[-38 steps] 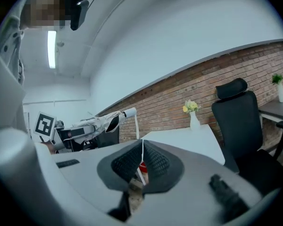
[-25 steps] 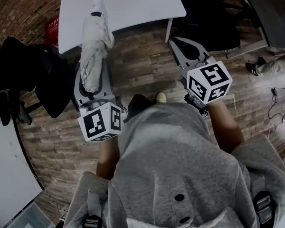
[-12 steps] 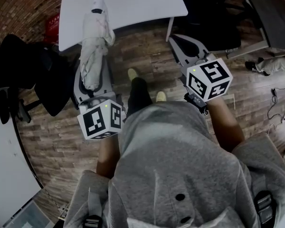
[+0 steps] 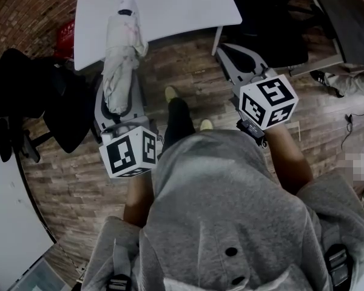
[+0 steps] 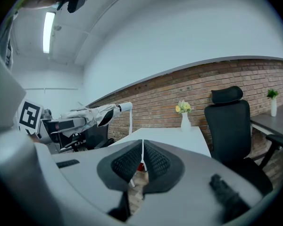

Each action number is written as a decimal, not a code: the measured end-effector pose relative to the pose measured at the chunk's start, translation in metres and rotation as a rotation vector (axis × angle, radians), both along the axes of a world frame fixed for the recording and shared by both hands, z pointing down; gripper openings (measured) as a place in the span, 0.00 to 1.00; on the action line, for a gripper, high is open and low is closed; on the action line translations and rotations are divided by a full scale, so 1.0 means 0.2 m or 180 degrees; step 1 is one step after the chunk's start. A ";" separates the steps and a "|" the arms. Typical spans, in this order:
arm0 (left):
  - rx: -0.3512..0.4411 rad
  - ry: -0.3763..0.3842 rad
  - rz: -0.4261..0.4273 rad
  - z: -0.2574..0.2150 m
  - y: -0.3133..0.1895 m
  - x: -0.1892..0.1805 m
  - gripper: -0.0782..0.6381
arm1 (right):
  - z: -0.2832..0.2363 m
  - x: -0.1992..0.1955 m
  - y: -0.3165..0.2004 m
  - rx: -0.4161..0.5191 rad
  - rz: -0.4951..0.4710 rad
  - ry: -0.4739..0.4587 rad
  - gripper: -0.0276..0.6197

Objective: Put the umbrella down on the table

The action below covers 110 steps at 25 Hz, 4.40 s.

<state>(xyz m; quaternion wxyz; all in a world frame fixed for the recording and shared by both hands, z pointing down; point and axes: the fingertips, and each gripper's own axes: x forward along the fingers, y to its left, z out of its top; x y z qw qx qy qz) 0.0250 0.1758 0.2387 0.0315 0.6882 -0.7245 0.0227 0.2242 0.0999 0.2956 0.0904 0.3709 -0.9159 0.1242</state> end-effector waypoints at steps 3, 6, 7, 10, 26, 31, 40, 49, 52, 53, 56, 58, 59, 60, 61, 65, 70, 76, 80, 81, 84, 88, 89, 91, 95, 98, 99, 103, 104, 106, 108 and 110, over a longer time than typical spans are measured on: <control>-0.0005 0.0000 0.0008 0.01 -0.04 -0.02 0.44 | 0.01 -0.03 -0.03 -0.0001 -0.0003 -0.0002 0.09; -0.0009 0.0013 0.0009 0.02 -0.08 -0.05 0.44 | 0.01 -0.06 -0.07 -0.0002 -0.0004 0.0004 0.09; -0.0008 0.0019 0.0009 0.02 -0.10 -0.06 0.44 | 0.02 -0.07 -0.08 -0.0004 -0.0001 0.0005 0.09; -0.0019 0.0016 0.0018 0.03 -0.17 -0.09 0.44 | 0.03 -0.10 -0.14 -0.0024 0.0010 0.0012 0.09; -0.0220 0.0125 -0.0043 0.15 -0.62 -0.37 0.44 | 0.12 -0.36 -0.61 -0.0152 0.0031 0.0072 0.09; -0.0294 0.0141 -0.0039 0.18 -0.75 -0.42 0.44 | 0.14 -0.42 -0.74 -0.0181 0.0033 0.0086 0.09; -0.0349 0.0140 -0.0035 0.18 -0.93 -0.50 0.44 | 0.16 -0.51 -0.91 -0.0242 0.0015 0.0100 0.09; -0.0358 0.0162 -0.0011 0.19 -1.05 -0.62 0.44 | 0.16 -0.65 -1.02 -0.0253 0.0006 0.0137 0.09; -0.0374 0.0171 -0.0010 0.20 -1.09 -0.68 0.44 | 0.16 -0.71 -1.06 -0.0261 -0.0012 0.0157 0.09; -0.0379 0.0169 -0.0010 0.20 -1.11 -0.70 0.44 | 0.16 -0.74 -1.07 -0.0262 -0.0018 0.0162 0.09; -0.0391 0.0172 -0.0007 0.21 -1.14 -0.76 0.44 | 0.16 -0.80 -1.11 -0.0265 -0.0028 0.0174 0.09; -0.0396 0.0183 -0.0002 0.22 -1.16 -0.80 0.44 | 0.16 -0.84 -1.14 -0.0260 -0.0030 0.0176 0.09; -0.0401 0.0190 0.0001 0.22 -1.18 -0.82 0.44 | 0.16 -0.86 -1.15 -0.0256 -0.0031 0.0177 0.09; -0.0405 0.0196 0.0005 0.22 -1.19 -0.83 0.44 | 0.15 -0.88 -1.16 -0.0252 -0.0032 0.0180 0.09; -0.0409 0.0201 0.0010 0.22 -1.20 -0.85 0.44 | 0.15 -0.90 -1.17 -0.0249 -0.0032 0.0182 0.09; -0.0407 0.0225 0.0046 0.23 -1.27 -0.91 0.44 | 0.15 -0.97 -1.23 -0.0241 -0.0002 0.0192 0.09; -0.0410 0.0242 0.0116 0.25 -1.35 -0.98 0.44 | 0.16 -1.04 -1.29 -0.0246 0.0038 0.0207 0.09; -0.0427 0.0275 0.0169 0.29 -1.42 -1.05 0.44 | 0.17 -1.11 -1.34 -0.0235 0.0077 0.0234 0.09; -0.0433 0.0293 0.0194 0.30 -1.46 -1.09 0.44 | 0.17 -1.14 -1.38 -0.0229 0.0103 0.0252 0.09; -0.0431 0.0296 0.0198 0.31 -1.47 -1.09 0.44 | 0.17 -1.15 -1.38 -0.0227 0.0109 0.0257 0.09; -0.0417 0.0302 0.0210 0.30 -1.48 -1.11 0.44 | 0.16 -1.16 -1.40 -0.0215 0.0127 0.0261 0.09; -0.0391 0.0314 0.0231 0.30 -1.49 -1.13 0.44 | 0.15 -1.18 -1.40 -0.0187 0.0148 0.0274 0.09; -0.0383 0.0316 0.0235 0.30 -1.48 -1.13 0.44 | 0.15 -1.19 -1.39 -0.0179 0.0150 0.0278 0.09; -0.0365 0.0316 0.0245 0.30 -1.47 -1.14 0.44 | 0.15 -1.20 -1.38 -0.0163 0.0152 0.0282 0.09; -0.0358 0.0330 0.0247 0.30 -1.45 -1.16 0.44 | 0.13 -1.21 -1.36 -0.0129 0.0164 0.0289 0.09; -0.0354 0.0327 0.0256 0.30 -1.44 -1.17 0.44 | 0.11 -1.21 -1.36 -0.0104 0.0184 0.0276 0.09; -0.0355 0.0326 0.0261 0.31 -1.44 -1.17 0.44 | 0.11 -1.21 -1.36 -0.0095 0.0192 0.0278 0.09; -0.0394 0.0327 0.0262 0.32 -1.41 -1.19 0.44 | 0.10 -1.22 -1.34 -0.0081 0.0204 0.0295 0.09; -0.0401 0.0326 0.0262 0.33 -1.40 -1.19 0.44 | 0.10 -1.22 -1.34 -0.0081 0.0204 0.0299 0.09; -0.0404 0.0328 0.0261 0.33 -1.39 -1.18 0.44 | 0.11 -1.21 -1.33 -0.0081 0.0211 0.0307 0.09; -0.0398 0.0336 0.0246 0.34 -1.38 -1.19 0.44 | 0.11 -1.21 -1.32 -0.0092 0.0219 0.0303 0.09; -0.0399 0.0342 0.0223 0.35 -1.38 -1.20 0.44 | 0.11 -1.22 -1.33 -0.0094 0.0218 0.0297 0.09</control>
